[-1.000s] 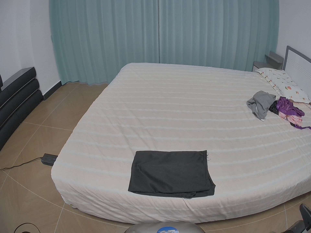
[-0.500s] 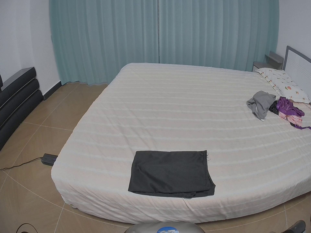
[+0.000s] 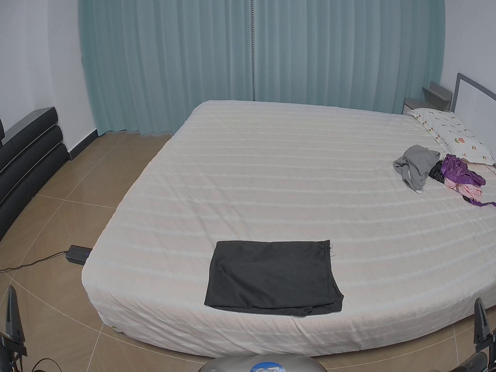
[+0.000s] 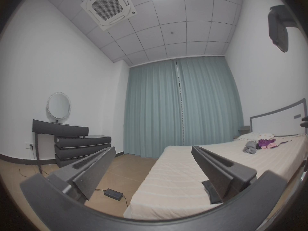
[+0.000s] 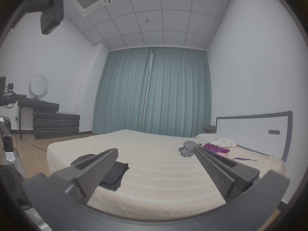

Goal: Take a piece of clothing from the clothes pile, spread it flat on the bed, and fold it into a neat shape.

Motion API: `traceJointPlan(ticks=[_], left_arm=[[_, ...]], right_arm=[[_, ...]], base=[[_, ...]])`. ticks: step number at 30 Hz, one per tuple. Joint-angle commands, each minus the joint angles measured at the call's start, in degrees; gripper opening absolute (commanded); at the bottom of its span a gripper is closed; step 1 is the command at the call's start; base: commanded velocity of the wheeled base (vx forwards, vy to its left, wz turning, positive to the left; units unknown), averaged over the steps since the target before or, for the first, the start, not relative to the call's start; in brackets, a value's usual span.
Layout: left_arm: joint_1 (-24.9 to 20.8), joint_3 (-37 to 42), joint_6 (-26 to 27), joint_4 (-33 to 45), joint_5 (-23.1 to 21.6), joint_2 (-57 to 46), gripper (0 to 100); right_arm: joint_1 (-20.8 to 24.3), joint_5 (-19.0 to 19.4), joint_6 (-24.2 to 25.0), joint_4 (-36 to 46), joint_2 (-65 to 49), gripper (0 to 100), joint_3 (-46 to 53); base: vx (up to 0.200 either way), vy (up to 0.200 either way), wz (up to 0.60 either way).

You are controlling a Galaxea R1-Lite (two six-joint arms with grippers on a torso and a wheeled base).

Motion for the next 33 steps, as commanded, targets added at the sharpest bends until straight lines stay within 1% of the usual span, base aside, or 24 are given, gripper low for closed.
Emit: traceJointPlan(ticks=[1, 2, 4, 5, 6, 7, 10, 12, 14, 16, 18, 19, 20, 21, 22, 24, 26, 27, 33], left_arm=[[-0.18, 3.02, 0.25, 9.33, -2.58, -1.12, 100], [-0.18, 3.02, -0.01, 11.17, -2.67, -1.12, 100], [-0.18, 3.02, -0.98, 11.52, -3.37, -1.12, 100], [-0.18, 3.02, -1.15, 11.43, -3.55, -1.12, 100], [-0.18, 3.02, -1.24, 11.52, -3.81, -1.12, 100], [-0.18, 3.02, -1.33, 11.52, -4.16, -1.12, 100], [-0.18, 3.02, -1.42, 11.61, -4.86, -1.03, 100], [-0.18, 3.02, -1.33, 11.61, -4.95, -1.03, 100], [-0.27, 3.02, -2.03, 12.14, -8.38, -1.03, 100], [-0.27, 2.58, -5.55, 12.58, -14.09, -0.95, 100], [-0.18, 2.58, -7.04, 12.49, -15.59, -0.95, 100], [-0.18, 2.58, -6.78, 12.58, -13.74, -0.95, 100], [-0.27, 2.58, -6.78, 12.67, -13.48, -0.95, 100], [-0.18, 3.02, -5.11, 13.54, -8.47, -1.03, 100], [-0.18, 3.02, -4.58, 15.21, -6.71, -0.95, 100], [-0.18, 3.02, -4.40, 15.39, -8.20, -1.03, 100], [-0.18, 3.02, -4.14, 15.39, -8.29, -1.03, 100], [-0.27, 3.02, -3.00, 15.30, -8.82, -0.95, 100], [-0.18, 3.02, -3.00, 15.21, -8.91, -1.03, 100]], right_arm=[[0.04, -1.70, 3.13, 4.20, -0.62, 100, 1.60], [0.04, -1.70, 3.74, 4.03, -0.62, 100, 1.60], [0.04, -2.31, 4.80, 4.03, -0.62, 100, 1.60], [-0.13, -2.40, 5.85, 5.17, -0.53, 100, 1.60], [-0.13, -2.14, 7.96, 6.93, -0.53, 100, 1.60], [-0.13, -2.14, 8.75, 7.90, -0.53, 100, 1.42], [-0.13, -1.70, 7.08, 8.60, -0.53, 100, 1.51], [-0.13, -1.61, 6.99, 8.51, -0.53, 100, 1.51], [-0.13, -1.61, 6.73, 8.51, -0.53, 100, 1.51], [-0.13, -1.52, 6.82, 8.34, -0.53, 100, 1.60], [-0.13, -1.52, 6.90, 8.34, -0.53, 100, 1.60], [-0.13, -1.52, 6.82, 8.34, -0.53, 100, 1.60], [-0.13, -1.52, 6.82, 8.34, -0.53, 100, 1.60], [-0.13, -1.52, 6.82, 8.34, -0.62, 100, 1.60], [-0.13, -1.52, 6.82, 8.34, -0.62, 100, 1.60], [-0.13, -1.52, 6.73, 8.42, -0.62, 100, 1.60], [-0.13, -1.43, 6.73, 8.42, -0.62, 100, 1.60], [-0.13, -1.43, 6.55, 8.42, -0.62, 100, 1.60], [0.04, -0.82, 6.55, 8.34, -0.62, 100, 1.60]], base=[[0.000, 0.000, 0.00], [0.000, 0.000, 0.00], [0.000, 0.000, 0.00], [0.000, 0.000, 0.00], [0.000, 0.000, 0.00], [0.000, 0.000, 0.00], [0.000, 0.000, 0.00], [0.000, 0.000, 0.00], [0.000, 0.000, 0.00], [0.000, 0.000, 0.00], [0.000, 0.000, 0.00], [0.000, 0.000, 0.00], [0.000, 0.000, 0.00], [0.000, 0.000, 0.00], [0.000, 0.000, 0.00], [0.000, 0.000, 0.00], [0.000, 0.000, 0.00], [0.000, 0.000, 0.00], [0.000, 0.000, 0.00]])
